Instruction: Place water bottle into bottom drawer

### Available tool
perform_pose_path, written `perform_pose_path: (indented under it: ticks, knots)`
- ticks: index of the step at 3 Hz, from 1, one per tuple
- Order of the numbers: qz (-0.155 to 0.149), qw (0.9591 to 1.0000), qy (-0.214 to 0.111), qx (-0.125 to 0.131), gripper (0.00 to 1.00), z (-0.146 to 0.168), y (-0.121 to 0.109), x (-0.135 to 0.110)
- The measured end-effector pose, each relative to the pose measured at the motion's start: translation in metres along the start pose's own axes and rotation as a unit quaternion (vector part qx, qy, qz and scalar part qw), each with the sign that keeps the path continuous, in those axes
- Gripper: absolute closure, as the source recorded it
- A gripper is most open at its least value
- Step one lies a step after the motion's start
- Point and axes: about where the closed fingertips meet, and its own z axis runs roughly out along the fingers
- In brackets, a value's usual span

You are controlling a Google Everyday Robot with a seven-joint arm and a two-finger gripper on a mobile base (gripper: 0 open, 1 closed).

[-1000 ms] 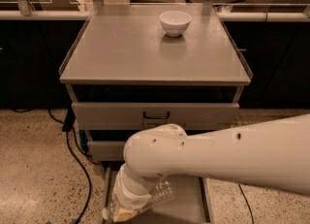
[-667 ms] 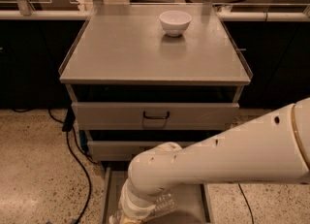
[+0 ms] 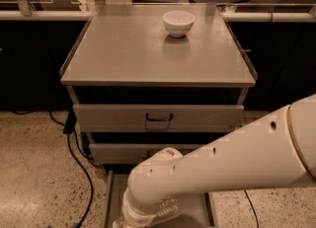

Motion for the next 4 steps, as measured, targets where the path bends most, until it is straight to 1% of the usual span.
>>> perform_pose_path:
  ticks: [1, 2, 3, 4]
  knots:
    - [0.007, 0.9998, 0.016, 0.006, 1.00, 0.020, 0.011, 0.027]
    - [0.006, 0.9999, -0.001, 0.010, 1.00, 0.076, 0.009, 0.079]
    - [-0.054, 0.9930, -0.082, 0.066, 1.00, 0.109, -0.027, 0.057]
    - [-0.037, 0.9711, -0.189, 0.141, 1.00, 0.134, -0.070, 0.041]
